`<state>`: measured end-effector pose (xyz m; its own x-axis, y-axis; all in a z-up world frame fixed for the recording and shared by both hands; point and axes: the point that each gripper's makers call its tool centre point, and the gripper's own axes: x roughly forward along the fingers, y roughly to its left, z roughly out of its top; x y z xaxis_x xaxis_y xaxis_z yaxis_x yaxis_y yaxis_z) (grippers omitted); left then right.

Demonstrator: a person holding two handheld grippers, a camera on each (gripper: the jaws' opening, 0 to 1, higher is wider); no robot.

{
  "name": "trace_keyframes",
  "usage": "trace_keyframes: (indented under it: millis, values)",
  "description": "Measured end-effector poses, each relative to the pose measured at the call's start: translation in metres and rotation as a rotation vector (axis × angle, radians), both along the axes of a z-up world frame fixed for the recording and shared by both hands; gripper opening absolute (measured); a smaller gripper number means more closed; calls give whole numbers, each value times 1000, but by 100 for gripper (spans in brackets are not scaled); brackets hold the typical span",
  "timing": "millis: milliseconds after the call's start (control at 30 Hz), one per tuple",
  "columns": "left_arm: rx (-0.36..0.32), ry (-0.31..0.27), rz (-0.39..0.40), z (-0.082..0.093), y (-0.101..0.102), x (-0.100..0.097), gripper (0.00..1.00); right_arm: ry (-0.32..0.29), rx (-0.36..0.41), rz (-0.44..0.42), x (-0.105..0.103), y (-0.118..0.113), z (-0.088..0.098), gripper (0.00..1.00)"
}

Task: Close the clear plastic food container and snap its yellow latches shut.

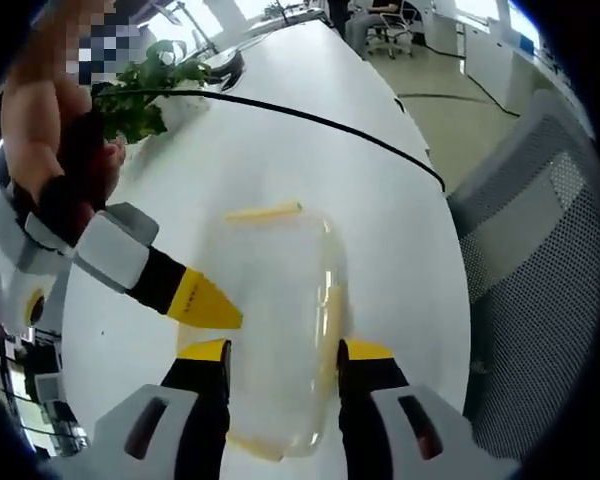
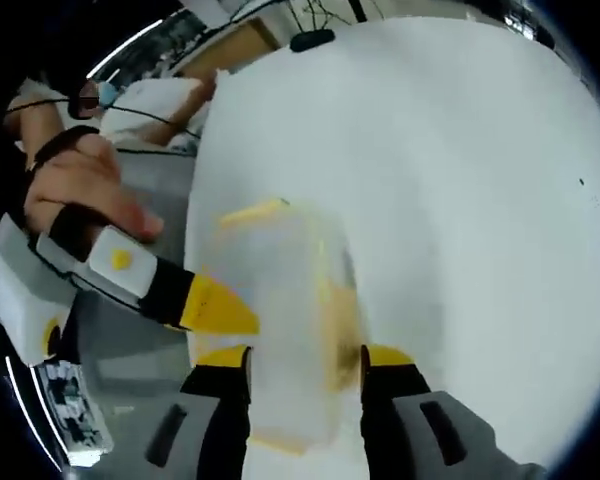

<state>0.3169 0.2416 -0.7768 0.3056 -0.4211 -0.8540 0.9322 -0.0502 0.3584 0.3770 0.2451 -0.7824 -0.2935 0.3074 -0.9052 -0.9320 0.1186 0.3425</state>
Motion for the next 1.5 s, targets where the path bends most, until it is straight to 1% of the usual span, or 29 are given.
trace_keyframes:
  millis: [33,100,200,267,300,367,400,467,500,533,600,633,667,700,900,1000,1033,1067,1100,1167,1233,1300,1400,1500]
  values:
    - [-8,3,4,1,0,2,42,-19,2,16,-1,0,2,41]
    - [-16,20,10,1,0,2,42,-37,-22,-3,-2,-1,2,42]
    - [-18,22,7,1,0,1,42,-76,-32,18,1,-1,2,43]
    - [-17,25,8,0,0,2,42,-81,-35,19,0,-1,2,43]
    - [-17,25,9,0,-1,2,42,-73,-36,3,1,-1,1,43]
    - [-16,24,10,0,-1,2,41,-26,-15,-11,-3,0,-1,44]
    - [-17,24,9,1,-1,2,41,-16,-13,-22,-3,-1,-1,45]
    - [-19,22,6,1,0,3,41,-48,-15,-11,2,-1,-1,49]
    - [-20,22,4,0,0,3,41,-69,-15,10,3,-1,0,50]
    - [-21,23,4,0,0,4,41,-71,-21,17,1,0,1,49]
    - [-20,24,4,1,-1,4,41,-74,-28,54,-5,2,3,43]
    - [-19,23,3,1,-1,4,41,-91,-36,78,-6,3,3,44]
    - [-20,24,5,1,-1,4,41,-92,-40,56,-5,3,3,44]
    - [-21,23,6,1,0,4,41,-85,-53,43,-4,3,2,43]
    - [-17,22,9,0,-1,4,41,-76,-71,16,-3,2,1,40]
    - [-15,28,5,0,-1,0,41,-44,-62,5,-7,3,-1,38]
    - [-15,47,-4,-2,-1,-4,41,68,-79,-25,-26,1,-1,38]
    - [-10,33,-7,-2,-1,-5,41,25,-54,-46,-15,5,-1,37]
    - [-14,31,-5,-3,-1,-4,41,14,-49,-20,-14,4,-1,37]
    - [-22,32,2,-2,-2,-3,41,17,-53,-17,-13,5,-1,37]
    - [-20,27,-2,-2,-2,-3,41,23,-79,-6,-14,6,-1,36]
    - [-23,30,1,-2,-1,-3,41,13,-96,7,-14,6,-1,37]
    - [-20,18,5,-3,-2,-4,41,15,-83,-2,-13,4,-1,38]
    - [-13,2,4,-2,-1,-4,42,-3,-59,3,-13,3,1,40]
